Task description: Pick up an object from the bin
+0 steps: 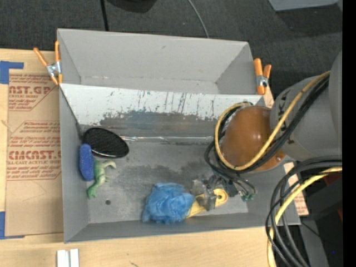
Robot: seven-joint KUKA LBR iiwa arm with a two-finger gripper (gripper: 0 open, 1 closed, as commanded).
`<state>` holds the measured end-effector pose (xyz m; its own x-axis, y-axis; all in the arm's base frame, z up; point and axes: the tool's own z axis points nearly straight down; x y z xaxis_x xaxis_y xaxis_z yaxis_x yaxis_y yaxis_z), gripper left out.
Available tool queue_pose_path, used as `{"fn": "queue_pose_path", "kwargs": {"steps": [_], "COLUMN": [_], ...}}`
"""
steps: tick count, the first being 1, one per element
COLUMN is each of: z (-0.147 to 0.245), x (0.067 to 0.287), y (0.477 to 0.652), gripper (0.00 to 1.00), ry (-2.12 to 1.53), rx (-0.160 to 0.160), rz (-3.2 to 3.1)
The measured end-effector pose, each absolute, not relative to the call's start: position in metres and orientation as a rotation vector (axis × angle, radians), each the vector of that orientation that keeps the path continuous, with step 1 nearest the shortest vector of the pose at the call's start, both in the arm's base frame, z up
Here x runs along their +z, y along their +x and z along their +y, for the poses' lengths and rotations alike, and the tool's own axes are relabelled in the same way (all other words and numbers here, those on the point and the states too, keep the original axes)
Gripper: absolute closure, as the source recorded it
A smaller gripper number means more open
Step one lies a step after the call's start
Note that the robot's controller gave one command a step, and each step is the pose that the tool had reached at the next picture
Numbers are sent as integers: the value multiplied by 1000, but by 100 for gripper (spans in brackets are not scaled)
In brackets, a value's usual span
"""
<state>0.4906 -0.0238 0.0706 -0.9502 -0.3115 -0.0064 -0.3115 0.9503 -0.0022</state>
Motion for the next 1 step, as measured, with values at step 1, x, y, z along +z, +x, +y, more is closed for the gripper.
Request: {"fn": "queue_pose_path", "kwargs": {"steps": [1], "z": [-38], "x": [73], "y": [490], "gripper": [100], "ry": [-458], "rx": [1], "rz": [3101]}}
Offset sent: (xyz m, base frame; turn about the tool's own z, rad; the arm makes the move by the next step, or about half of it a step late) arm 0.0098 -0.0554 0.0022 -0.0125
